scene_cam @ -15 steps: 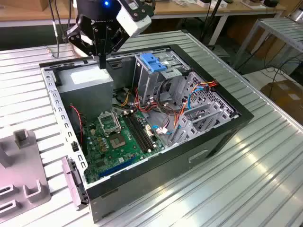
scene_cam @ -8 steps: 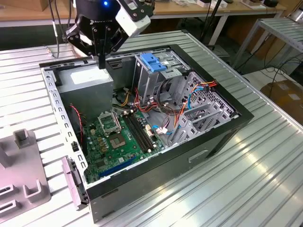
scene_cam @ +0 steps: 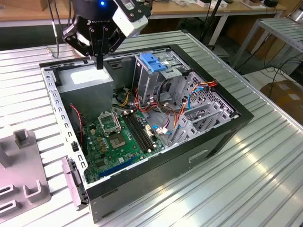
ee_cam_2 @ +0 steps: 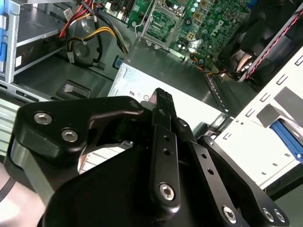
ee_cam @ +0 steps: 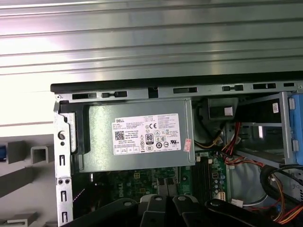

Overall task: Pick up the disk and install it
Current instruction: 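Reach for the disk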

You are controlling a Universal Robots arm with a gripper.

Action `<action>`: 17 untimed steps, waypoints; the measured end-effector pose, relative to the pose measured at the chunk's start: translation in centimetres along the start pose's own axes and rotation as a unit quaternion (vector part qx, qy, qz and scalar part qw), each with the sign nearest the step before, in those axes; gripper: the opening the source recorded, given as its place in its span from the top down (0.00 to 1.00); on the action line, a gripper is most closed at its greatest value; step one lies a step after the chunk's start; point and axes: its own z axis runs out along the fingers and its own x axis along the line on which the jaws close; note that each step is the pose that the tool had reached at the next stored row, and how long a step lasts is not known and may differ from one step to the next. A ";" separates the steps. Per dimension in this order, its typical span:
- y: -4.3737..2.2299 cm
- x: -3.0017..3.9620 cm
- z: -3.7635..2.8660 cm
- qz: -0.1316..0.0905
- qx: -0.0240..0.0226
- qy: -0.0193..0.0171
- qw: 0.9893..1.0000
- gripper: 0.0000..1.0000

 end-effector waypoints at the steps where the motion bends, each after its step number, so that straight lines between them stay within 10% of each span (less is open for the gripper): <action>1: 0.00 0.04 0.00 0.000 0.000 0.000 1.000 0.90; 17: -0.05 0.72 -0.02 0.000 0.000 0.000 1.000 0.90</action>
